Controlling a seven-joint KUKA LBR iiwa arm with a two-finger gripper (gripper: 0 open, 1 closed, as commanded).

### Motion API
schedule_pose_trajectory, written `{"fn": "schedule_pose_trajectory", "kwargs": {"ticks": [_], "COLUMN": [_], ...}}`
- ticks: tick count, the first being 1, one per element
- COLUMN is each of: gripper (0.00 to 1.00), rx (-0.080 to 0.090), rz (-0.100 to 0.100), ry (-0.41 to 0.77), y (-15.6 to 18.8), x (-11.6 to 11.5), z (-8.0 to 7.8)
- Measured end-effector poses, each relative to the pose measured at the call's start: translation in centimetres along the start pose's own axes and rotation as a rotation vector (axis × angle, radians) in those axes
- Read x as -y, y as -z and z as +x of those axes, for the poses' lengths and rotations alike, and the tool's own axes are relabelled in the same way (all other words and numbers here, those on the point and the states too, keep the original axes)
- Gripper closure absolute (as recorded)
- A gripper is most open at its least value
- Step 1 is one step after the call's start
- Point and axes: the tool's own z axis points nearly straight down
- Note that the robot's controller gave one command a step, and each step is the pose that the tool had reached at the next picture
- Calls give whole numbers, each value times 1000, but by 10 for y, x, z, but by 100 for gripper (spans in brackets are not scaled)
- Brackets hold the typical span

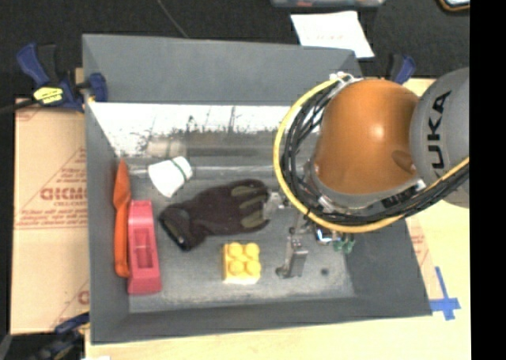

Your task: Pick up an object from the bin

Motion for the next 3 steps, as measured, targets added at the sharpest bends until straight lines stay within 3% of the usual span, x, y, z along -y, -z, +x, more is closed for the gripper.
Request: {"fn": "schedule_pose_trajectory", "kwargs": {"ticks": [1,2,3], "gripper": [0,0,0], "rx": [9,16,17], "rz": [-1,-3,-2], "ry": [-3,-20,-69], "y": [4,-130,-78], "x": [0,-45,-43], "z": [-2,-86,-99]}}
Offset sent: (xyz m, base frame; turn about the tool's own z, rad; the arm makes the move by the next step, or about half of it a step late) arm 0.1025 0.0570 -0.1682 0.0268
